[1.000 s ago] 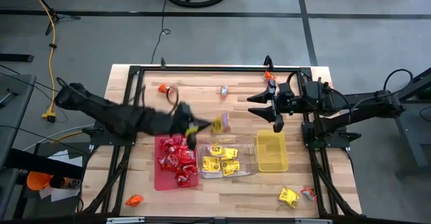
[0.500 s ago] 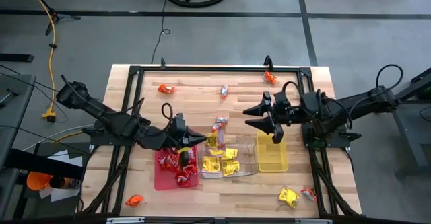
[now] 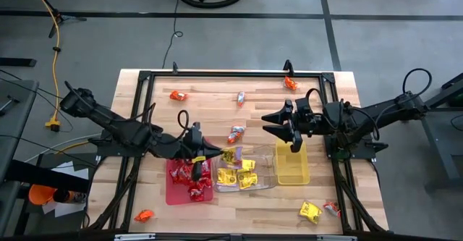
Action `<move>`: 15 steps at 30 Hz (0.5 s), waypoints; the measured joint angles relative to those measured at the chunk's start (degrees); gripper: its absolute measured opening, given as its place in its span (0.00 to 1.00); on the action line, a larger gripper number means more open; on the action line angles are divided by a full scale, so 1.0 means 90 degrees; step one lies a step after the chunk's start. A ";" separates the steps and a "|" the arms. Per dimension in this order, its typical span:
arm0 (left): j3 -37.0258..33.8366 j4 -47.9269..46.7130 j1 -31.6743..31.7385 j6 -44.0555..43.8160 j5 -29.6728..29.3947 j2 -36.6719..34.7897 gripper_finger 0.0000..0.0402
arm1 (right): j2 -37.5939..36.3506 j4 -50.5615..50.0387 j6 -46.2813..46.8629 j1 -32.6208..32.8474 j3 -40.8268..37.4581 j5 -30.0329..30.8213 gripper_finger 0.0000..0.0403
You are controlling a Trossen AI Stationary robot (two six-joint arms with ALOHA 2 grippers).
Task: Sort candy
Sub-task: Put the yellow candy into the transparent bin
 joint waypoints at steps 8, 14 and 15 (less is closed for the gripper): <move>0.0000 0.0077 0.0346 -0.0281 -0.0044 0.0000 0.24 | 0.0000 -0.0002 -0.0275 0.0000 0.0000 -0.0440 0.48; 0.0000 0.0612 0.0483 -0.0259 0.0075 -0.0023 0.44 | -0.0029 -0.0012 -0.0484 0.0000 0.0000 -0.0606 0.48; 0.0000 0.0679 0.0514 -0.0202 0.0170 -0.0101 0.47 | -0.0048 -0.0029 -0.0477 0.0000 0.0000 -0.0616 0.48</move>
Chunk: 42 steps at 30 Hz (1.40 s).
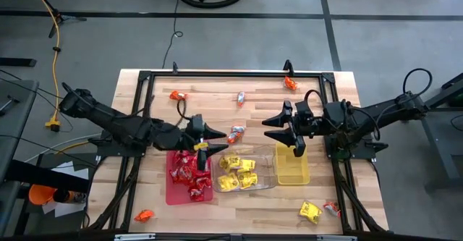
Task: Sort candy
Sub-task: Put the yellow candy into the transparent bin
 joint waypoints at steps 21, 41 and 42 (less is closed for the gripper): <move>0.0002 -0.1502 0.0740 -0.0200 -0.0140 -0.0919 0.54 | 0.0746 -0.3729 0.6432 0.3116 0.0005 -0.1328 0.48; 0.0002 -0.1784 0.1160 -0.0595 0.0017 -0.0919 0.54 | 0.4044 -0.5378 0.9147 0.4371 0.0000 -0.2198 0.48; 0.0002 -0.1784 0.1160 -0.0597 0.0017 -0.0919 0.54 | 0.4147 -0.5350 0.9096 0.4371 0.0000 -0.2201 0.48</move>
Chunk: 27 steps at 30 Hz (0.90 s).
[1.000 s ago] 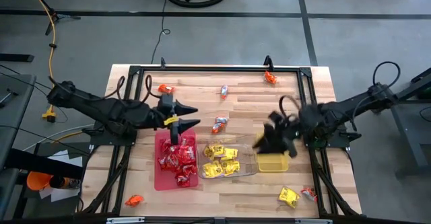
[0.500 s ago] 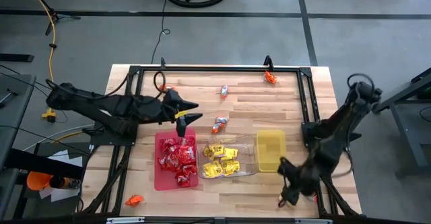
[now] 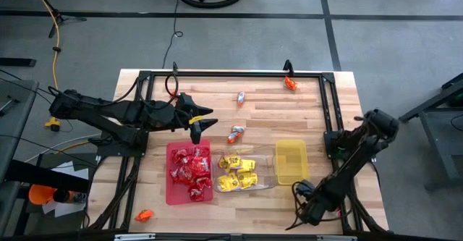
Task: Sort candy
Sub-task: Put the yellow candy into the transparent bin
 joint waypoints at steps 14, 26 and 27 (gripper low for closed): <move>0.0002 0.0007 0.0000 0.0009 0.0000 -0.0036 0.54 | -0.0326 -0.0440 -0.0981 0.0010 0.0271 -0.0033 0.04; 0.0005 0.0233 -0.0028 0.0134 0.0435 -0.0034 0.54 | -0.2528 -0.0444 -0.5968 -0.0640 0.1543 0.3926 0.02; 0.0005 0.0275 -0.0059 0.0062 0.0589 -0.0034 0.54 | -0.2614 -0.0246 -0.6511 -0.0833 0.1554 0.4199 0.02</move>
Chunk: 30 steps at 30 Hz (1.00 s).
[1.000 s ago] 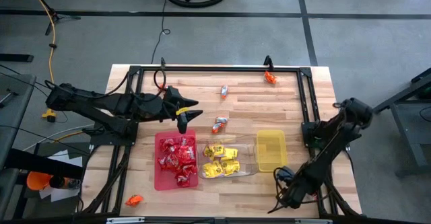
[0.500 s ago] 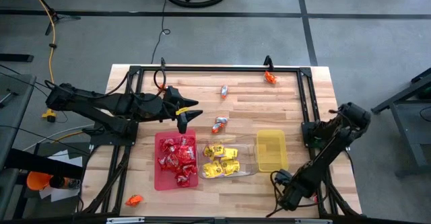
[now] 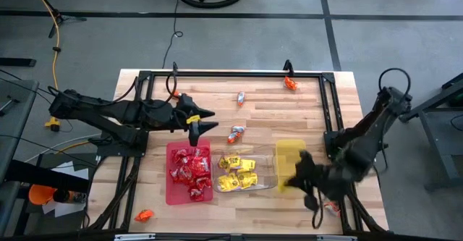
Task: Sort candy
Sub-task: Put the yellow candy into the transparent bin
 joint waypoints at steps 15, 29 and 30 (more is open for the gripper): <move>0.0000 0.0598 -0.1076 0.0064 -0.0571 0.0000 0.54 | 0.0313 0.2540 -0.4053 -0.2514 0.0008 -0.1601 0.00; 0.0000 0.0544 -0.1208 0.0133 -0.0916 0.0000 0.54 | 0.0319 0.2673 -0.3643 -0.2542 0.0005 -0.2074 0.01; 0.0000 0.0537 -0.1208 0.0172 -0.0946 0.0000 0.54 | 0.0322 0.2673 -0.3604 -0.2542 0.0005 -0.2076 0.01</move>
